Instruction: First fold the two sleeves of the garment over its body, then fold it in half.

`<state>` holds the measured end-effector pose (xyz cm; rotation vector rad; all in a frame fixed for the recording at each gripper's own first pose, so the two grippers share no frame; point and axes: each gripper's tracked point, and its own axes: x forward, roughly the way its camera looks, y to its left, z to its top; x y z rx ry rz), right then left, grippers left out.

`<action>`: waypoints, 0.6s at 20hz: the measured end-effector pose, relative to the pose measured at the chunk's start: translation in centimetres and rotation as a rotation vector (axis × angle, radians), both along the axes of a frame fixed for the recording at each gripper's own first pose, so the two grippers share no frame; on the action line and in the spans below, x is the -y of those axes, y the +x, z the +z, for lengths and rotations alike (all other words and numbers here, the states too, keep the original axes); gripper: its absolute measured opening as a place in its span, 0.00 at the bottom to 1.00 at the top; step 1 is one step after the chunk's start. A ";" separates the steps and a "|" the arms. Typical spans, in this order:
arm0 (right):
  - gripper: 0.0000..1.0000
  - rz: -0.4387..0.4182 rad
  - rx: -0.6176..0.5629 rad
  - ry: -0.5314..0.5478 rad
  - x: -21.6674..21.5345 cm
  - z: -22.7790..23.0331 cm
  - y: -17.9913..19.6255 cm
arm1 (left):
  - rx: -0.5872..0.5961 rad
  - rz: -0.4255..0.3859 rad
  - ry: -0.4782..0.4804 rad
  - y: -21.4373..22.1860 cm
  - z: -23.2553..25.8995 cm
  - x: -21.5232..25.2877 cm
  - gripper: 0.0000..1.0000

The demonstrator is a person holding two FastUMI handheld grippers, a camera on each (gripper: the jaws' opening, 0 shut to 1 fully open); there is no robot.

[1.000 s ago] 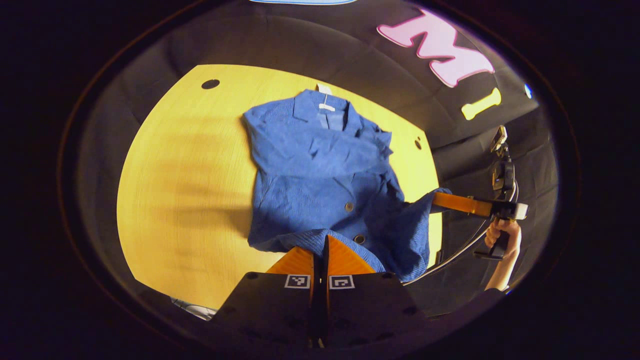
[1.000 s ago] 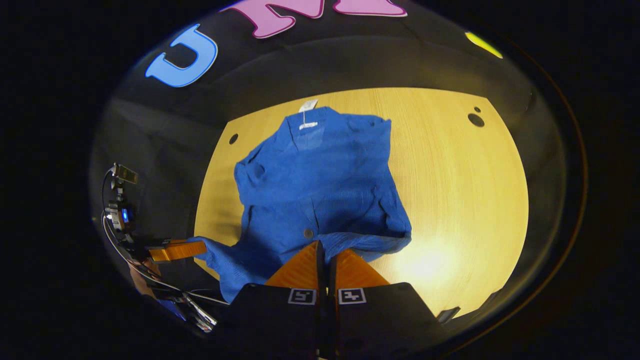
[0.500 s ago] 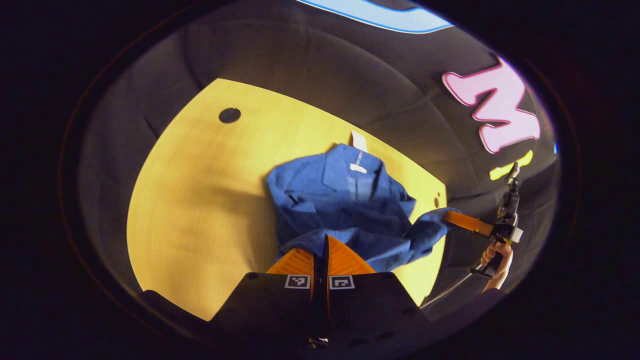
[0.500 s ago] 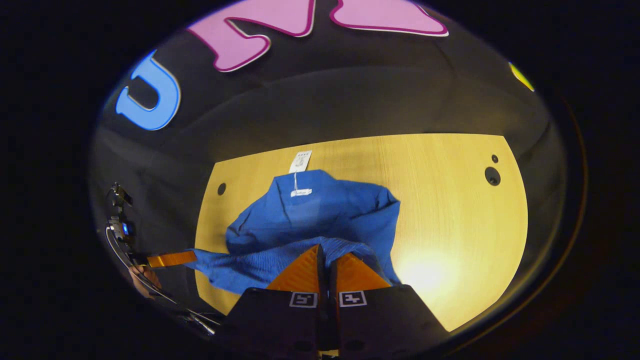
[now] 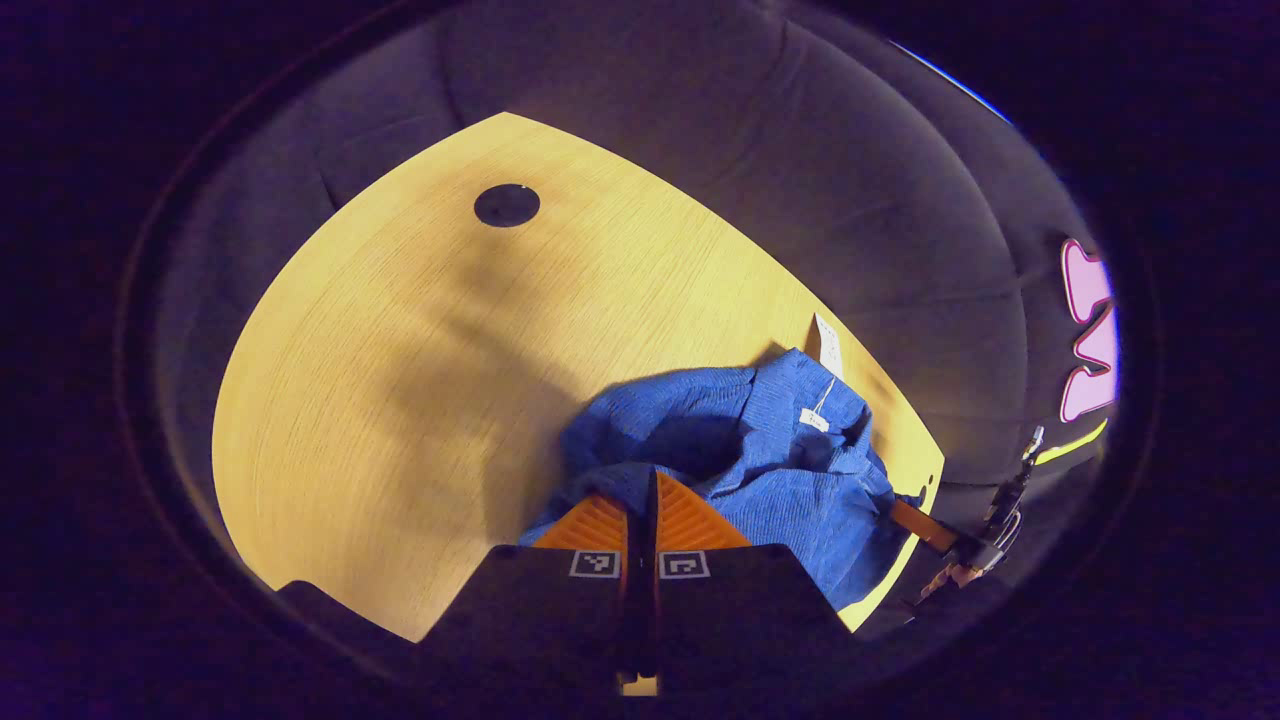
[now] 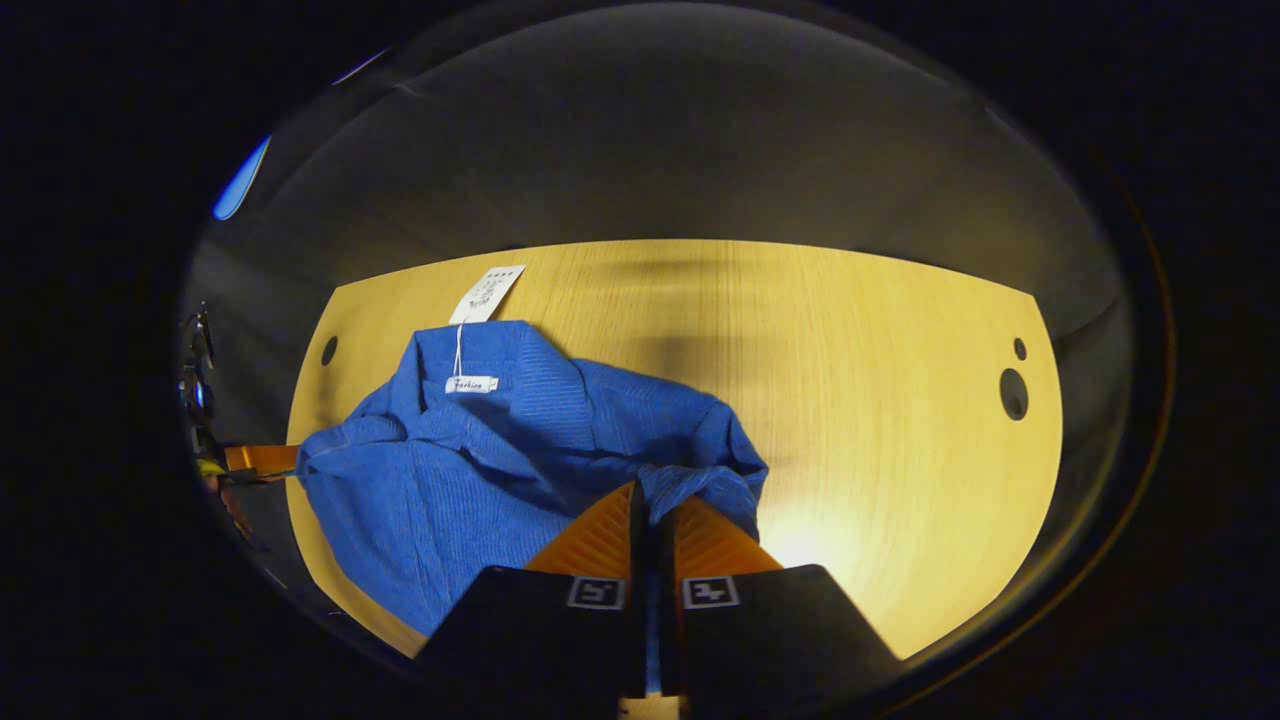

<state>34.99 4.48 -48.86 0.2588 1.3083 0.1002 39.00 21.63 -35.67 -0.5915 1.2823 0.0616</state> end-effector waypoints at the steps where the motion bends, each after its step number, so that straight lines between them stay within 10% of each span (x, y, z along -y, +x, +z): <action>1: 0.18 -0.021 -0.006 0.018 0.2 -0.1 0.1 | 0.007 -0.017 0.001 0.2 0.0 0.1 0.00; 2: 0.19 -0.046 0.002 0.024 0.4 -0.5 0.7 | 0.020 -0.034 -0.003 0.4 0.2 0.2 0.04; 3: 0.48 -0.070 0.031 0.030 0.5 -0.2 1.5 | 0.035 -0.042 -0.006 0.7 0.0 0.4 0.02; 7: 0.93 -0.087 0.163 0.037 0.4 2.8 3.6 | 0.129 -0.016 -0.033 1.5 1.4 0.1 0.37; 12: 0.96 -0.114 0.271 0.072 -0.4 7.2 4.4 | 0.196 0.057 -0.047 1.6 3.2 -0.5 0.53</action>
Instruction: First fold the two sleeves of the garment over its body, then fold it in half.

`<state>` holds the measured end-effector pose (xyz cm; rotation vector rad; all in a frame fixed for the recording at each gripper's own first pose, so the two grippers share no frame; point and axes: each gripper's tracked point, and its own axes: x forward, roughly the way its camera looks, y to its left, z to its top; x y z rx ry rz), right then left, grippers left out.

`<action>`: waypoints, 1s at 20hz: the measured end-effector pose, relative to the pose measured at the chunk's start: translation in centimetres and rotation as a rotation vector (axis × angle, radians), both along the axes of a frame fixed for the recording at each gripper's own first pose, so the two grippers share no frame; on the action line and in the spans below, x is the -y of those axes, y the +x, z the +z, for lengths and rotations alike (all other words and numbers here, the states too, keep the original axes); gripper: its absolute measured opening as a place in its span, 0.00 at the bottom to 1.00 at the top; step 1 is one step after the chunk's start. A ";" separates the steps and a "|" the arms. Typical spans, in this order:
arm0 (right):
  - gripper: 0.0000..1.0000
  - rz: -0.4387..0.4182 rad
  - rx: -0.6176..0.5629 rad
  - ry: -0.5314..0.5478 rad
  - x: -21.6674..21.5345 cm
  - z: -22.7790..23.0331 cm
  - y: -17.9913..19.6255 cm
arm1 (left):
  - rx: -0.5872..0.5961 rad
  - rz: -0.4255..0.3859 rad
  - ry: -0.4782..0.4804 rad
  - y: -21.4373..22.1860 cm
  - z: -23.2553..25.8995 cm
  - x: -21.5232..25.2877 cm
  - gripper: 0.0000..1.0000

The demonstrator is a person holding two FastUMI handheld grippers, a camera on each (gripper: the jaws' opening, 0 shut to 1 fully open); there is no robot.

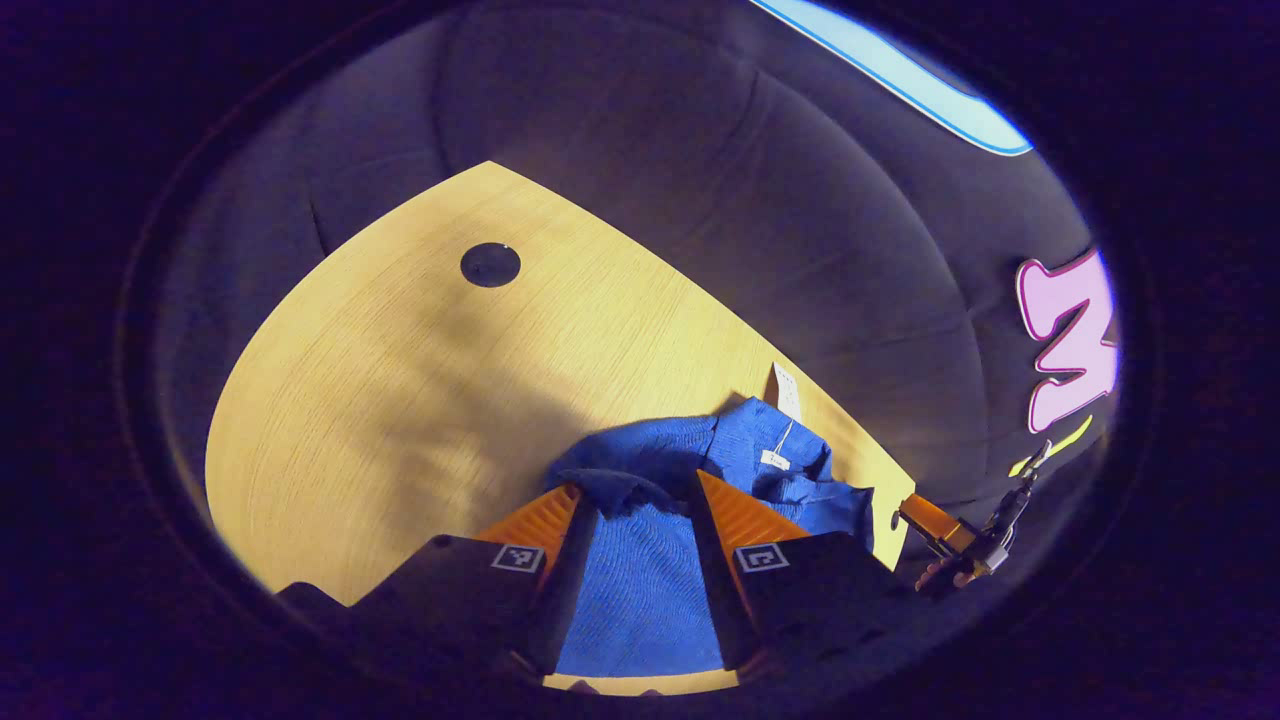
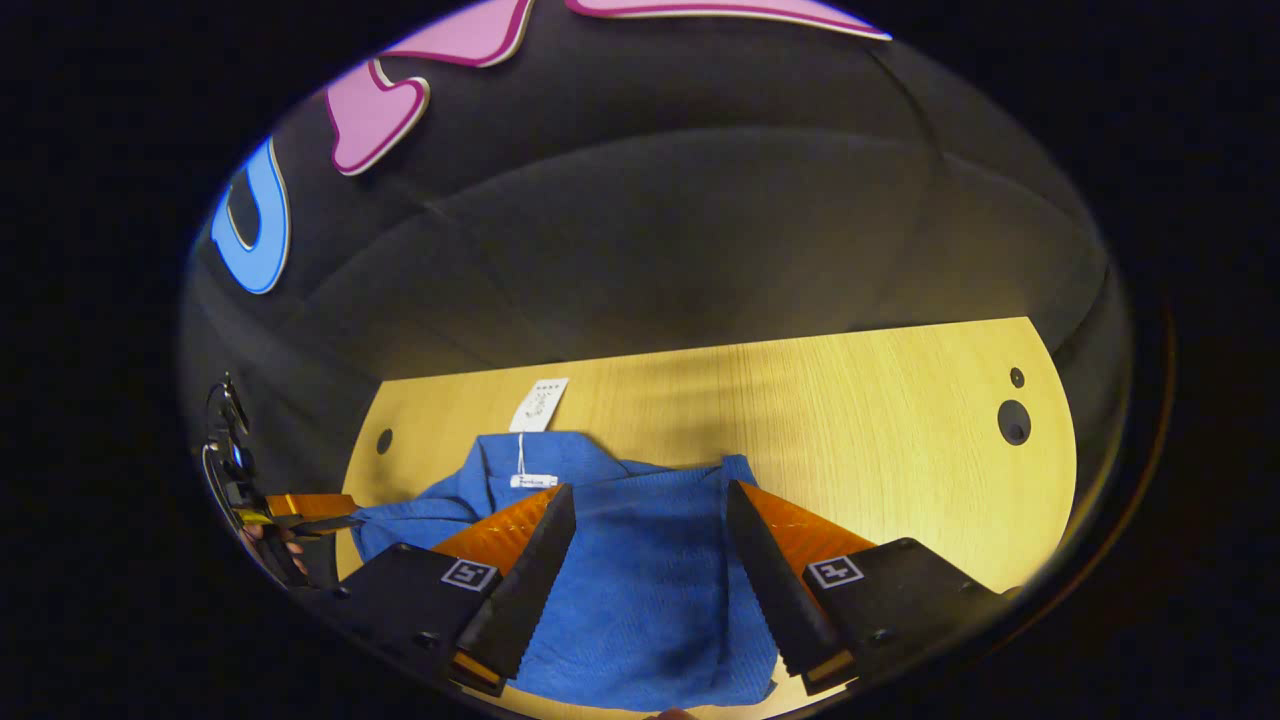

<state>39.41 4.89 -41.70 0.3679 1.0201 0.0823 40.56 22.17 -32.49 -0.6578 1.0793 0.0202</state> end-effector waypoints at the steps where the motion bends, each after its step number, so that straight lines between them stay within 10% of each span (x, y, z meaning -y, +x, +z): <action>1: 0.96 0.010 0.009 0.000 -0.3 0.6 -0.2 | -0.012 0.012 -0.033 -0.3 0.1 0.3 0.58; 9: 0.97 0.105 0.147 -0.058 -1.9 6.2 -2.6 | 0.081 -0.027 0.029 -2.3 5.6 0.3 0.87; 20: 0.96 0.070 0.524 -0.080 -4.5 23.7 -9.0 | 0.650 -0.218 0.310 -12.0 23.5 8.7 0.83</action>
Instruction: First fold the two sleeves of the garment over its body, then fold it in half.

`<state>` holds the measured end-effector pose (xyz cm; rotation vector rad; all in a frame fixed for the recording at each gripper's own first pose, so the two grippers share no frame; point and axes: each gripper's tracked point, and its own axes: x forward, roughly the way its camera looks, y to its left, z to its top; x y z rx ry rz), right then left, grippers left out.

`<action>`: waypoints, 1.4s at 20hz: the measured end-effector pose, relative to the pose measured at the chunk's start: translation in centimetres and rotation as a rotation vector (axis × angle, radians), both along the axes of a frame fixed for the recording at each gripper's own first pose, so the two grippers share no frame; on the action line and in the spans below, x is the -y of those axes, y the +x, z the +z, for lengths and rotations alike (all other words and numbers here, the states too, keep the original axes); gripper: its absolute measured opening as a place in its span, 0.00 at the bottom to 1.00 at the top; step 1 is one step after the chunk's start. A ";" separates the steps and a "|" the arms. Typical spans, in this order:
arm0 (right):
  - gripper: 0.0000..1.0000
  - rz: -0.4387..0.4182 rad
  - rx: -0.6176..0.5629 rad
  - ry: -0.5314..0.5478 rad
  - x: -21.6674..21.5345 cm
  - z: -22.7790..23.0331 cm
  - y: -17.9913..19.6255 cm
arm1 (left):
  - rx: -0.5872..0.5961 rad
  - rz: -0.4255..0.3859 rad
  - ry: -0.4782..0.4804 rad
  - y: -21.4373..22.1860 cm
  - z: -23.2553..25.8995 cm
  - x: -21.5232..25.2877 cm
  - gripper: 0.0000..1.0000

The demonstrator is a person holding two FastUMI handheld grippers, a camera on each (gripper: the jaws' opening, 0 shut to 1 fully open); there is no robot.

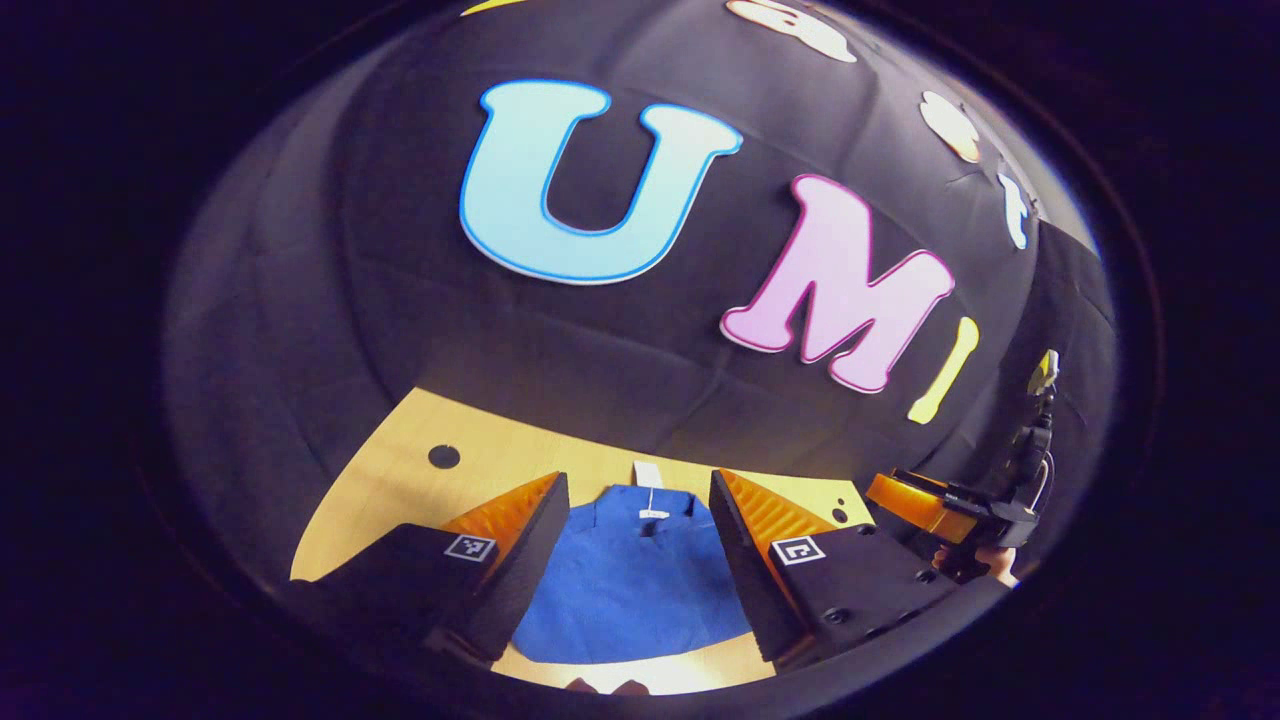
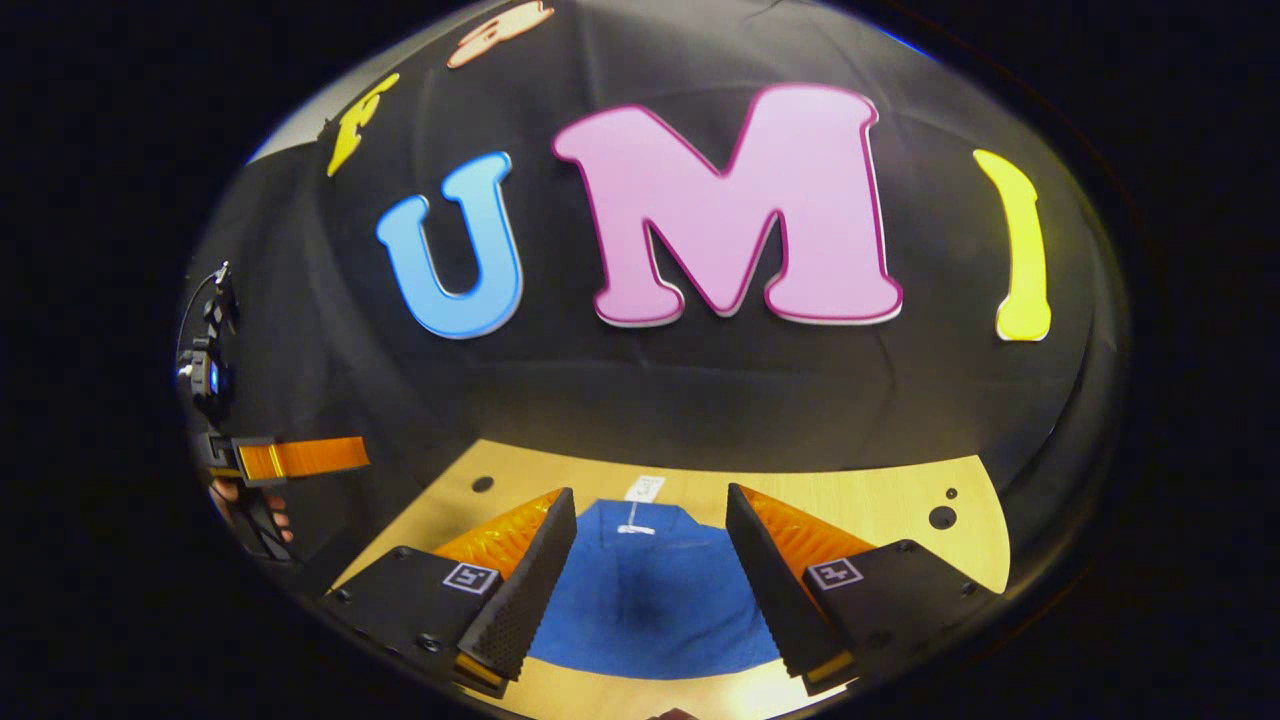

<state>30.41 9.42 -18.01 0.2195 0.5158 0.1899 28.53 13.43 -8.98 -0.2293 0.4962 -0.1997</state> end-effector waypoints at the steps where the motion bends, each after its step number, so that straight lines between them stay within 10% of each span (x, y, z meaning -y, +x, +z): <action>1: 0.96 -0.005 0.025 0.009 -0.2 1.8 -0.9 | 0.052 -0.009 0.018 -1.0 1.4 0.9 0.83; 9: 0.95 -0.002 0.171 -0.011 -0.7 12.1 -9.7 | 0.518 0.001 0.258 -9.2 14.9 3.7 0.84; 28: 0.95 0.056 0.357 -0.068 3.4 19.0 -22.8 | 0.505 0.154 0.199 -24.3 15.9 14.3 0.80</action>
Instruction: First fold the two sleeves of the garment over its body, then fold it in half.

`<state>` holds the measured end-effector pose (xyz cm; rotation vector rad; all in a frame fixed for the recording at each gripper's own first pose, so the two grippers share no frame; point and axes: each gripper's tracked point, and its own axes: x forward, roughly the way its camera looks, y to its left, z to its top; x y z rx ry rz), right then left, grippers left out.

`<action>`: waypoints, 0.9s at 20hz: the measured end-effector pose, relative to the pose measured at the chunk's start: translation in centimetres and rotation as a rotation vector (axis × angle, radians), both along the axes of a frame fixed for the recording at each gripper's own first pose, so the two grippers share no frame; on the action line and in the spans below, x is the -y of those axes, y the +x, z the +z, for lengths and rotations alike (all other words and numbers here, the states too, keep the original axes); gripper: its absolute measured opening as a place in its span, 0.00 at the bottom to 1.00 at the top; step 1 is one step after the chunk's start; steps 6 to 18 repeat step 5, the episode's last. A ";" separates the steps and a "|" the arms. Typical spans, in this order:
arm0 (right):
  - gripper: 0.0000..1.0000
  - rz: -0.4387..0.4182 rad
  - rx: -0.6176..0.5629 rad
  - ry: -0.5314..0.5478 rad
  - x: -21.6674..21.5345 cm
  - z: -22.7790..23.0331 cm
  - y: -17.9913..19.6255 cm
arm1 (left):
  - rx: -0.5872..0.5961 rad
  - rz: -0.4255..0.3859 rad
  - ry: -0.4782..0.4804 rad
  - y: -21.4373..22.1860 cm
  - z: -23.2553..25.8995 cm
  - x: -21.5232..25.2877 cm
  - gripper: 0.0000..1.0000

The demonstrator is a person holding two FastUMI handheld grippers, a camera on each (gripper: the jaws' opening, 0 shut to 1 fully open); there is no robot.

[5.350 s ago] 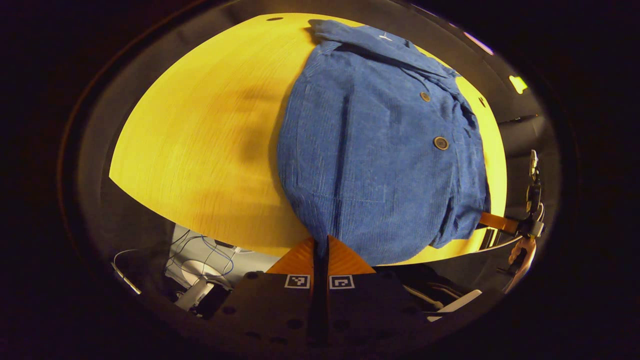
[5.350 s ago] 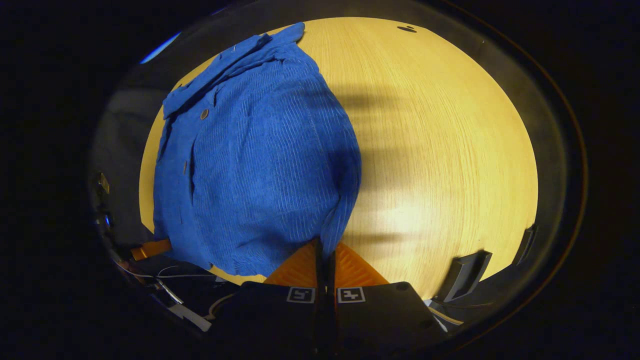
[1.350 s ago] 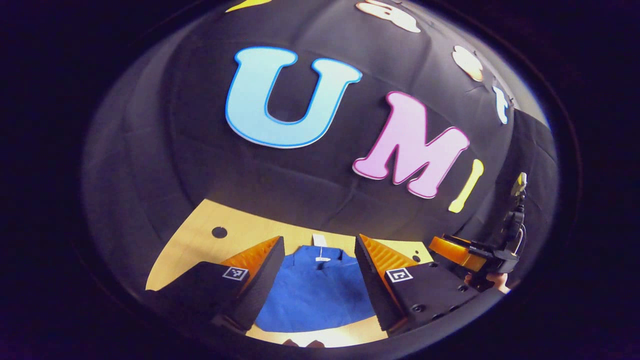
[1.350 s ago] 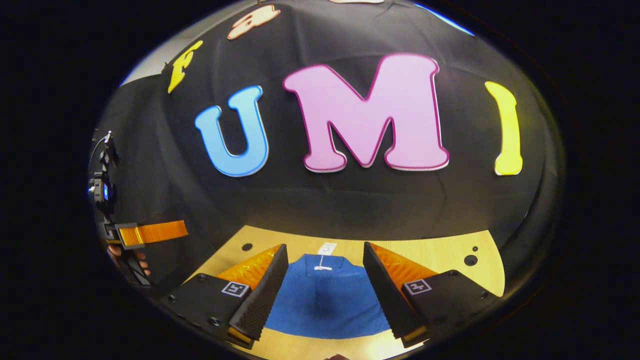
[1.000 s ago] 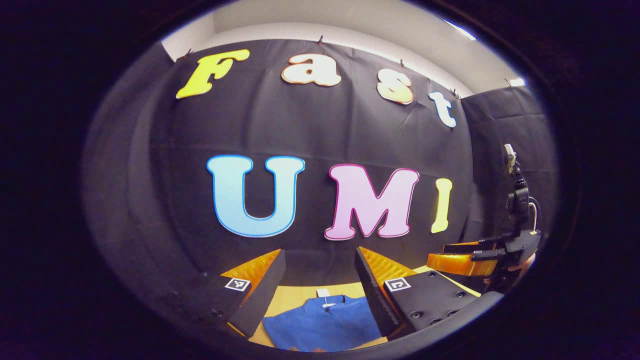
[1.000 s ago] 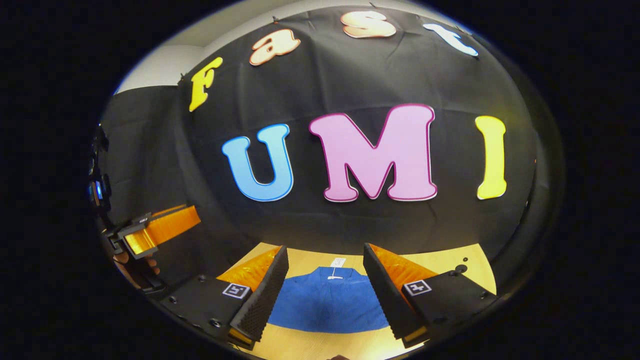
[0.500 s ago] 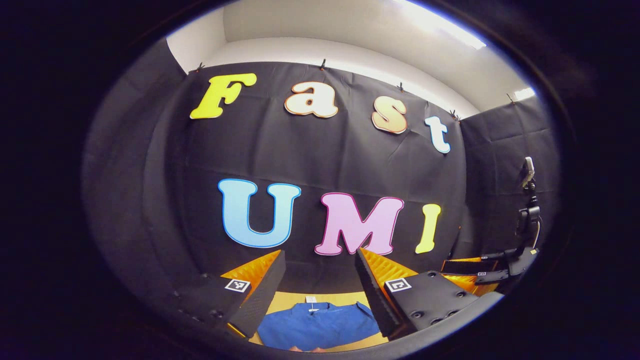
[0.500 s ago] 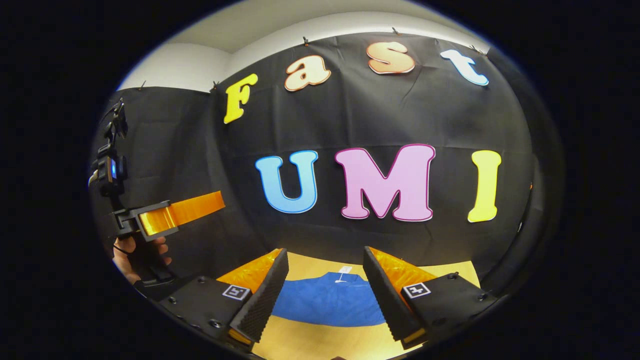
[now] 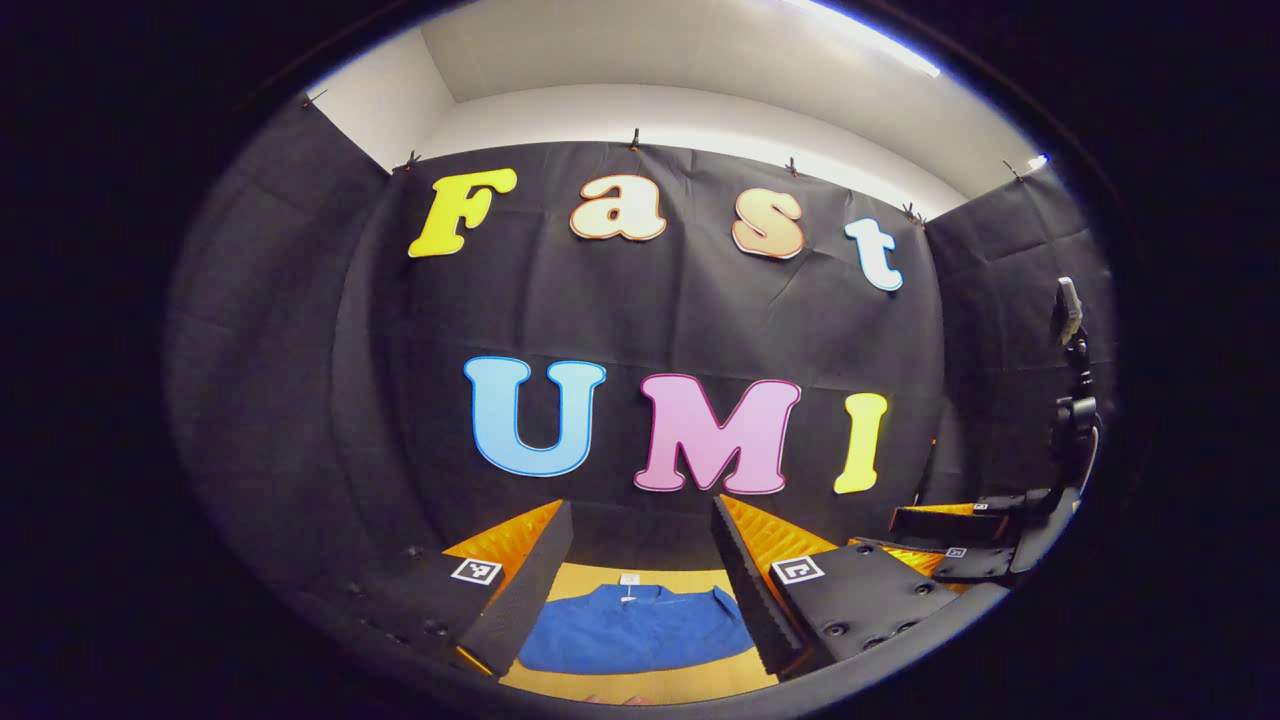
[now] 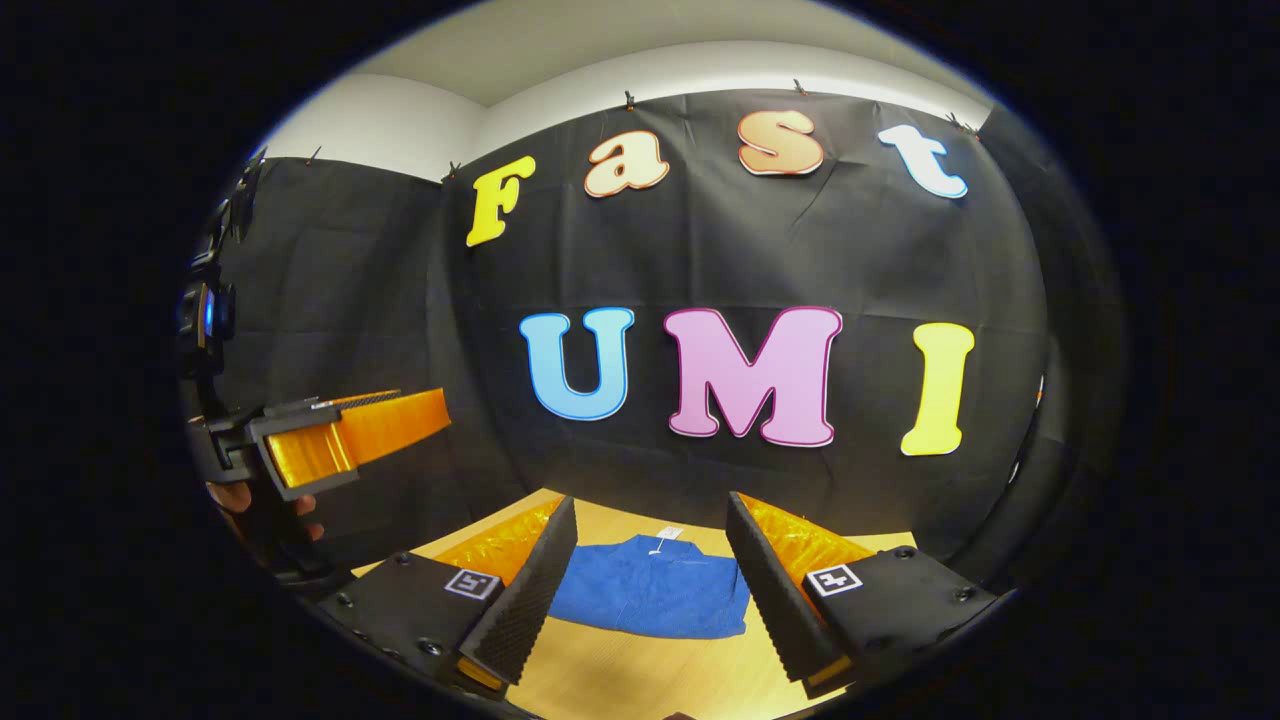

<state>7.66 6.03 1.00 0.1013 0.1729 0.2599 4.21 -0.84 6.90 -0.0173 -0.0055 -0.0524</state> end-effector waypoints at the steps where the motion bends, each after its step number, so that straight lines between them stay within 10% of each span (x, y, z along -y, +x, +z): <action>1: 0.95 -0.021 0.019 -0.006 0.4 0.9 0.2 | -0.008 -0.004 0.001 0.0 0.0 0.2 0.80; 18: 0.95 -0.023 0.088 -0.035 -0.3 2.9 0.1 | -0.062 0.036 -0.020 1.5 -0.6 -1.8 0.81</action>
